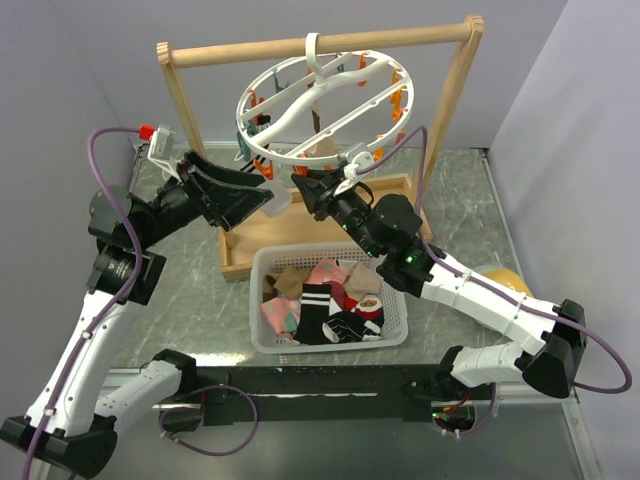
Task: Clip the socks to the hanger
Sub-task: Open the clamp at the hanger.
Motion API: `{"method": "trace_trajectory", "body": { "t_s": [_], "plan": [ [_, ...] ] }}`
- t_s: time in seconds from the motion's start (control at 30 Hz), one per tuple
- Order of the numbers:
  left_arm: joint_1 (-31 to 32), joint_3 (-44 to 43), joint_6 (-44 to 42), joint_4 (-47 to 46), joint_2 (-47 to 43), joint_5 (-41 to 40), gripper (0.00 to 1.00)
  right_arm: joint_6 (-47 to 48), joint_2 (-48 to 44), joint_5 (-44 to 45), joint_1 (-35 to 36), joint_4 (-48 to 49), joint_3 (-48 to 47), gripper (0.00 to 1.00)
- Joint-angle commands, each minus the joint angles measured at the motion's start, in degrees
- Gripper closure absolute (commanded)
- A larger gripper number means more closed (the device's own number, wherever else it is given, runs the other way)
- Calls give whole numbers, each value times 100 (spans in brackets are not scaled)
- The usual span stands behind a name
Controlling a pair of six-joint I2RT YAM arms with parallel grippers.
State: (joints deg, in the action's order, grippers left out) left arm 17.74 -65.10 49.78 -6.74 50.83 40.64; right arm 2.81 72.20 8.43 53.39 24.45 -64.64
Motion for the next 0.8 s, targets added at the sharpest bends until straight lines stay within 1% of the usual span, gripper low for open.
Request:
{"method": "trace_trajectory", "body": {
  "t_s": [0.0, 0.1, 0.27, 0.53, 0.77],
  "plan": [
    [239, -398, -889, 50, 190, -47, 17, -149, 13, 212, 172, -282, -514, 94],
    [379, -573, -1224, 296, 366, -153, 18, -219, 13, 265, 207, -537, -628, 95],
    [502, -635, -1225, 156, 515, -241, 19, -272, 22, 326, 242, -880, -734, 97],
    [582, -706, -1330, 165, 718, -408, 22, -737, 66, 353, 322, -1363, -971, 99],
    [626, -750, -1699, 226, 850, -917, 24, -949, 13, 247, 392, -1662, -1033, 100]
  ]
}}
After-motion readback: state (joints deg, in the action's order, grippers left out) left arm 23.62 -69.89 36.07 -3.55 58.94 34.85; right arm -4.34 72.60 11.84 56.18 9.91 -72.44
